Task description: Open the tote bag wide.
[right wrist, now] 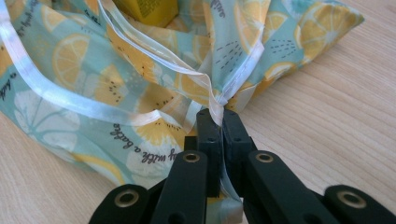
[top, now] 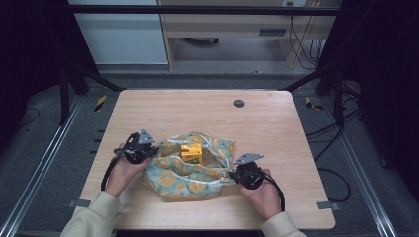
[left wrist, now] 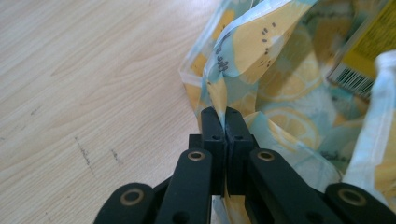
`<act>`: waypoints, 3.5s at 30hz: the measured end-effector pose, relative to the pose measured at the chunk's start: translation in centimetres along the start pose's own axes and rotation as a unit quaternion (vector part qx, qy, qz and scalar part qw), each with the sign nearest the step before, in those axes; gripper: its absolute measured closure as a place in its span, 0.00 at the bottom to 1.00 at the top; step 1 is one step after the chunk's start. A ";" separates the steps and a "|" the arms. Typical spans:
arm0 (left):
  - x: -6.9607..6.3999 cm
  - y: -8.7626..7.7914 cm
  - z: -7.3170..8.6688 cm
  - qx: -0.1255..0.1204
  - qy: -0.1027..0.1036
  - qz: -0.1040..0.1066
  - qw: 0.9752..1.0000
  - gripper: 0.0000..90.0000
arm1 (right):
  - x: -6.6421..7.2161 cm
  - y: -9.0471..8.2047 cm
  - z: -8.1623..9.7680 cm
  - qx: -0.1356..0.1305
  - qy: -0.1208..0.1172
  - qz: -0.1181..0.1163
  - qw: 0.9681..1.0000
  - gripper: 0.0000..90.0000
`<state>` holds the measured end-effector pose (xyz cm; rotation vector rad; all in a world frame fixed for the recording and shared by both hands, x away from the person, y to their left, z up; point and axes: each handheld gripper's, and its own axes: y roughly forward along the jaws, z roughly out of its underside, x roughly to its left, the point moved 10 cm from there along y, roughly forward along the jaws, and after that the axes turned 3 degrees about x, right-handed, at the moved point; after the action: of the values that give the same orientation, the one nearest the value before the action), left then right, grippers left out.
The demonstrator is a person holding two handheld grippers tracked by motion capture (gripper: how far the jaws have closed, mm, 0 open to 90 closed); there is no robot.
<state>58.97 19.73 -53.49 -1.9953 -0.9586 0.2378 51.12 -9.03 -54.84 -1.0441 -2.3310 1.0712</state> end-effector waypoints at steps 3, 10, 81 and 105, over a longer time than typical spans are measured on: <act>0.0 0.4 0.2 0.006 0.003 -0.003 1.000 0.99 | -0.2 0.1 0.2 0.007 -0.003 0.004 1.000 0.98; 0.7 1.0 0.8 0.008 -0.008 -0.005 1.000 0.99 | -0.6 0.2 0.9 0.027 -0.007 0.014 1.000 0.99; -1.3 -4.1 -3.4 -0.090 -0.029 -0.008 0.996 0.17 | -0.3 -3.7 -3.1 -0.115 -0.011 0.057 0.992 0.08; 5.0 -6.3 1.1 -0.091 -0.086 -0.025 0.992 0.07 | -7.8 -6.3 0.6 -0.108 0.067 0.129 0.984 0.06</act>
<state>58.43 25.91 -48.27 -2.1396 -1.1742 0.3091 52.93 -17.95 -50.60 -1.4847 -2.2847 0.8167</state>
